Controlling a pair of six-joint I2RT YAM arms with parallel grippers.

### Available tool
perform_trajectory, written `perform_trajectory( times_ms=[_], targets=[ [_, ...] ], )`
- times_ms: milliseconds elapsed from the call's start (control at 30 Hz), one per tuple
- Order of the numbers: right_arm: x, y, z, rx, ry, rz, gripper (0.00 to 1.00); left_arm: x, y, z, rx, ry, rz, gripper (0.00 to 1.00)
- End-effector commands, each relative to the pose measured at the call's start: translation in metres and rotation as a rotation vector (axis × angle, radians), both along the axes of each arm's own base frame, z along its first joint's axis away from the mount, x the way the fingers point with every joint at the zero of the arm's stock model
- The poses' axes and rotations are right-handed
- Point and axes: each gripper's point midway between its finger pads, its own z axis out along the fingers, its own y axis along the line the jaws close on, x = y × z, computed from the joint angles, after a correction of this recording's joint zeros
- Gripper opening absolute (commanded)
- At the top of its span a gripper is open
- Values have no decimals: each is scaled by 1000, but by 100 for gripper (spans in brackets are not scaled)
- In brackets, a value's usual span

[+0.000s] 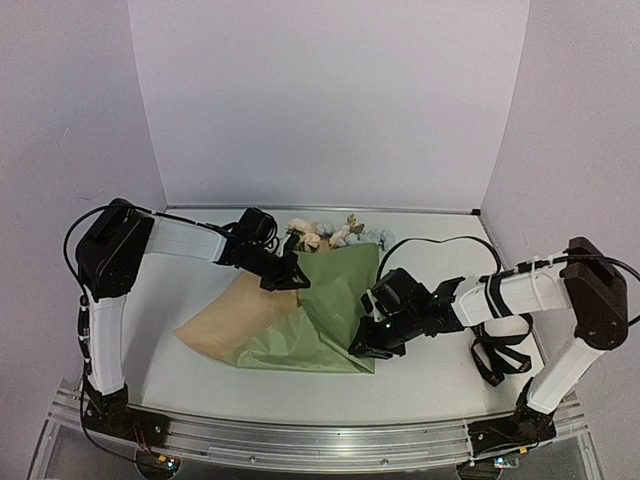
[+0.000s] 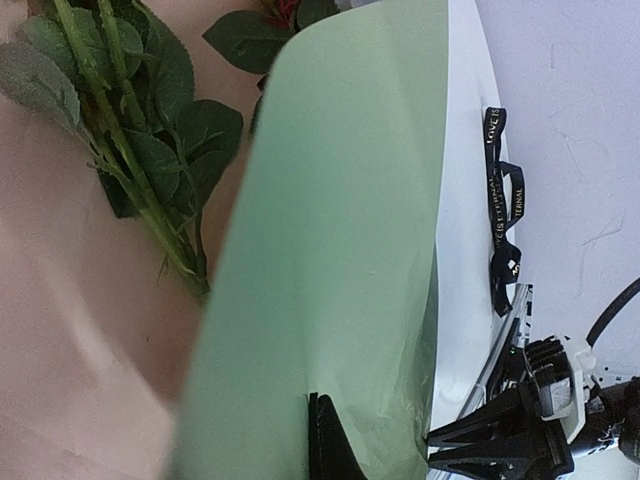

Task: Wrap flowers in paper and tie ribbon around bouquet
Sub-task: Fold the one-fourth-folded wrapping paper at the center of the board.

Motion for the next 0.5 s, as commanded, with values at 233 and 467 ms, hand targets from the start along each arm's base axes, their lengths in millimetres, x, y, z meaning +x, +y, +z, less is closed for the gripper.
perform_trajectory(
  times_ms=[233,467],
  targets=[
    [-9,0,-49,-85,73,-38,12,17,7,7,5,-27,19,4],
    [-7,-3,-54,-104,76,-61,12,15,35,71,69,-167,103,46]
  ],
)
